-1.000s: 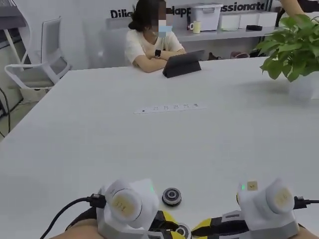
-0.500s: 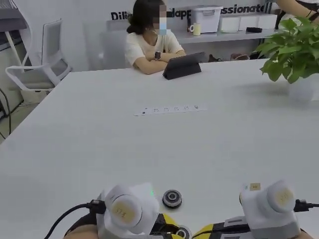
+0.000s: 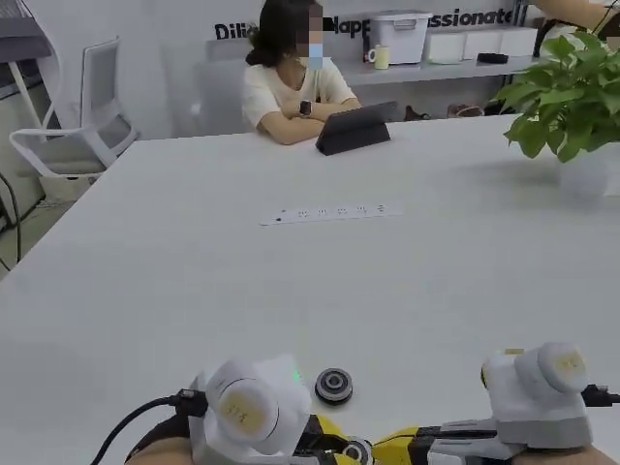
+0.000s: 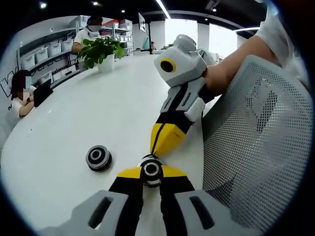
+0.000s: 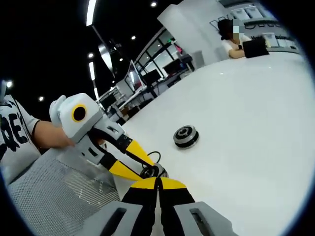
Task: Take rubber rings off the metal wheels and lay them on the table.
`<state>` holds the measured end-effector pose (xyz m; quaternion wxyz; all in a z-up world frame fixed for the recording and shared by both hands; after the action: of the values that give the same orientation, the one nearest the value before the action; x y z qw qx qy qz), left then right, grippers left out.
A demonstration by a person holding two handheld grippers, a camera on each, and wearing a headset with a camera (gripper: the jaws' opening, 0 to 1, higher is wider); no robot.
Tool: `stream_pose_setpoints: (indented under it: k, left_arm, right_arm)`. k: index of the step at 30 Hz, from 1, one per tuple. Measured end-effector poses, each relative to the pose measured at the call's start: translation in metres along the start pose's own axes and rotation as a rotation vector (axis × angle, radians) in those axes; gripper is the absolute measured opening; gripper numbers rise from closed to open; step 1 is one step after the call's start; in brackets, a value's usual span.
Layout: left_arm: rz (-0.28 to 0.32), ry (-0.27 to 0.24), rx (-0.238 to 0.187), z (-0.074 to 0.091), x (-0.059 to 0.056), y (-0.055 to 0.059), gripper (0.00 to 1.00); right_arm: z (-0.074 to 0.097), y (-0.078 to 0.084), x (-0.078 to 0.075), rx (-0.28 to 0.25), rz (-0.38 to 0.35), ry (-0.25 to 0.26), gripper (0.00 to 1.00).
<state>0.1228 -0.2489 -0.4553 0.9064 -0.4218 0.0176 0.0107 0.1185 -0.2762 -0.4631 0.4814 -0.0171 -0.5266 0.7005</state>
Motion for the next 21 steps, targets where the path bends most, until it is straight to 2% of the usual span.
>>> stream_pose_setpoints:
  k: [21]
  left_arm:
    - [0.018, -0.014, 0.0, -0.001, 0.0, 0.001, 0.07]
  right_arm:
    - [-0.002, -0.005, 0.011, -0.001, 0.025, -0.037, 0.0]
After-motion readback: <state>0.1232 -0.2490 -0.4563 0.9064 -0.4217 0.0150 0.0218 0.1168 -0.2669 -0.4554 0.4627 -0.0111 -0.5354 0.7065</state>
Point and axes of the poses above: the centre of the closed fingertips' face, and the gripper's own axes: z roughly backward along the fingers, x roughly to its left, y roughly out of its underside, the point moved 1 cm from there along z, roughly backward along the fingers, and after that the axes turned 8 degrees about y, right-handed, at the moved point
